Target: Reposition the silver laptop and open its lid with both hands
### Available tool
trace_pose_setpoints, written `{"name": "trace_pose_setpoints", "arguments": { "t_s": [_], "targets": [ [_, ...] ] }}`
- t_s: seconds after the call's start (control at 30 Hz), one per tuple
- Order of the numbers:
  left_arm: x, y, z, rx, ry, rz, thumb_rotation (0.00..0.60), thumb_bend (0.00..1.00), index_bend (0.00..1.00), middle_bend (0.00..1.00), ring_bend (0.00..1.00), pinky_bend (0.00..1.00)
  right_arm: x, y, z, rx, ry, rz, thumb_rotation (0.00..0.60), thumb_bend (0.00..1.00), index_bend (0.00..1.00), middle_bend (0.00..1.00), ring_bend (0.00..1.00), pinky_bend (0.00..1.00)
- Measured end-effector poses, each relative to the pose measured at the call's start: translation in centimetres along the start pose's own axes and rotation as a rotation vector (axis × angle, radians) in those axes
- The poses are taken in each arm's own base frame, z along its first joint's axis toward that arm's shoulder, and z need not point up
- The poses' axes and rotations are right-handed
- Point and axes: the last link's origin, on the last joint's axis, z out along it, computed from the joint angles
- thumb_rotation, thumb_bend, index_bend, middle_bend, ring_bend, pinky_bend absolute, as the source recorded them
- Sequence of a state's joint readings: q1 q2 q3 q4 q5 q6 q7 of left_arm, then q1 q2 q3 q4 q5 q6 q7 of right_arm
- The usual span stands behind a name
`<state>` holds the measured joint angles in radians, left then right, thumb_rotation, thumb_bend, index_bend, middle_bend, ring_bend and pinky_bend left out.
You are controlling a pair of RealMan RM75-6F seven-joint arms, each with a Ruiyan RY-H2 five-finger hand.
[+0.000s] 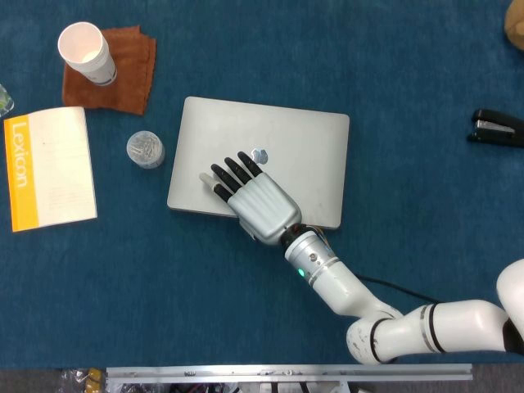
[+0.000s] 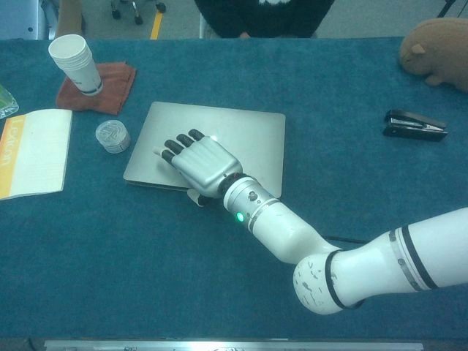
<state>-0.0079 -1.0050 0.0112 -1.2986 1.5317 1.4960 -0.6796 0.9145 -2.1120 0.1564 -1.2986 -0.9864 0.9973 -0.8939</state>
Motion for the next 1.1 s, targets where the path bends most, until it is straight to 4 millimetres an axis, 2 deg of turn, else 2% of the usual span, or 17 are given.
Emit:
{"name": "trace_pose_setpoints", "arguments": {
  "t_s": [0.6, 1.1],
  "targets": [
    [-1.2, -0.5, 0.1, 0.003, -0.054, -0.001, 0.600, 0.38, 0.13, 0.09, 0.01, 0.07, 3.2, 0.9, 1.0, -0.016, 0.062, -0.076, 0.592, 0.39, 0.00, 0.07, 0.02, 0.07],
    [-2.7, 1.0, 0.7, -0.095, -0.203, 0.046, 0.600, 0.38, 0.13, 0.10, 0.01, 0.07, 5.1, 1.8, 1.1, -0.052, 0.090, -0.122, 0.592, 0.39, 0.00, 0.07, 0.02, 0.07]
  ]
}}
